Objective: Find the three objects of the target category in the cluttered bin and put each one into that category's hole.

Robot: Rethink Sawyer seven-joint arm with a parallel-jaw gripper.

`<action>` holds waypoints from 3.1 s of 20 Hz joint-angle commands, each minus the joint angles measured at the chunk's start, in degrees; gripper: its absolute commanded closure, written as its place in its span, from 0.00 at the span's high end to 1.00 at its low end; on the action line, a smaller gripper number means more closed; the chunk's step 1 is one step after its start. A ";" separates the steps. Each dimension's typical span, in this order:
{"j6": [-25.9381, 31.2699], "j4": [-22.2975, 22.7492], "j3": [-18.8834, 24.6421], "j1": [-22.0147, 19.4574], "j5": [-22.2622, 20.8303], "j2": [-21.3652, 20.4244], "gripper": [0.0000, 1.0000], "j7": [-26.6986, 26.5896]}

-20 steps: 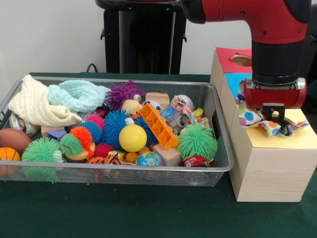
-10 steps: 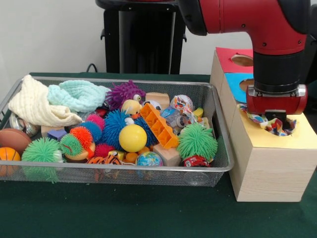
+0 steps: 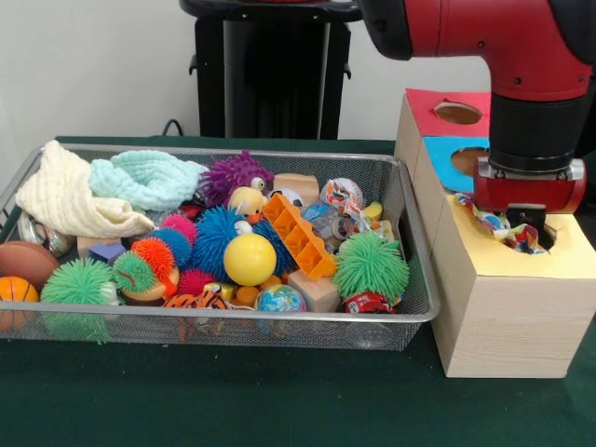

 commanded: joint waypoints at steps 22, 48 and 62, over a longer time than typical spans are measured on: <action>25.31 -0.11 -15.62 11.21 0.77 -0.54 0.00 12.86; -1.20 1.78 2.52 -1.48 -6.29 -1.70 0.00 0.27; 8.78 0.48 0.74 -0.28 -6.29 -5.19 0.00 3.77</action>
